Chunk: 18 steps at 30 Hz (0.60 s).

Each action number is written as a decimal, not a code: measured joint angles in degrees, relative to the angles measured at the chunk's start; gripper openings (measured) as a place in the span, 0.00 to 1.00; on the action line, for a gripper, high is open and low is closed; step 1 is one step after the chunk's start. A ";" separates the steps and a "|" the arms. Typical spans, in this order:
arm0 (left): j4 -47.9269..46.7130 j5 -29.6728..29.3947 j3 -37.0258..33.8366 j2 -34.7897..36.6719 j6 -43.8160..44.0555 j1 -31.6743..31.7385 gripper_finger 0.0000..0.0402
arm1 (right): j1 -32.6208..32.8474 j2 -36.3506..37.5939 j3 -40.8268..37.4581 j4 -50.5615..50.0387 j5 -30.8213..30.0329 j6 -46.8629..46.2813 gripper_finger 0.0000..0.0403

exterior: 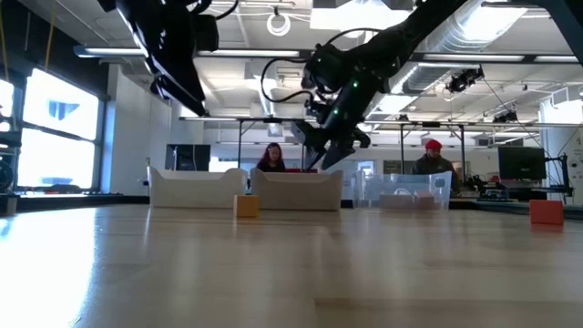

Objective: Sort & place blocks by color
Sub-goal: Put the orange block into the gray bin, then put the yellow block into the white bin

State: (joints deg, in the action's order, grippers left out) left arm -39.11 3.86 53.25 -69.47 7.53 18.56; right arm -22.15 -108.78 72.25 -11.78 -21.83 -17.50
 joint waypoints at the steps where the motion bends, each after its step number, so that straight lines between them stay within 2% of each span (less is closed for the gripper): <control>1: 0.00 0.00 0.00 0.00 0.00 -0.48 0.58 | 0.00 0.39 0.00 0.01 0.41 -0.16 0.53; 9: -0.02 -0.26 0.00 0.00 -0.20 -3.49 0.58 | 0.92 5.02 0.00 0.08 2.01 -1.96 0.54; 15: 1.90 -6.80 -0.04 -1.28 -0.20 -5.14 0.58 | 3.44 9.04 0.00 0.01 3.37 -2.13 0.54; 18: 3.93 -7.92 -0.04 -2.32 -0.36 -5.45 0.58 | 5.14 10.18 0.00 0.01 3.37 -2.06 0.54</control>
State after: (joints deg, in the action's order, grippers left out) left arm -35.18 -4.06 53.21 -71.79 7.17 13.11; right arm -17.01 -98.60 72.25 -11.77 -18.46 -19.57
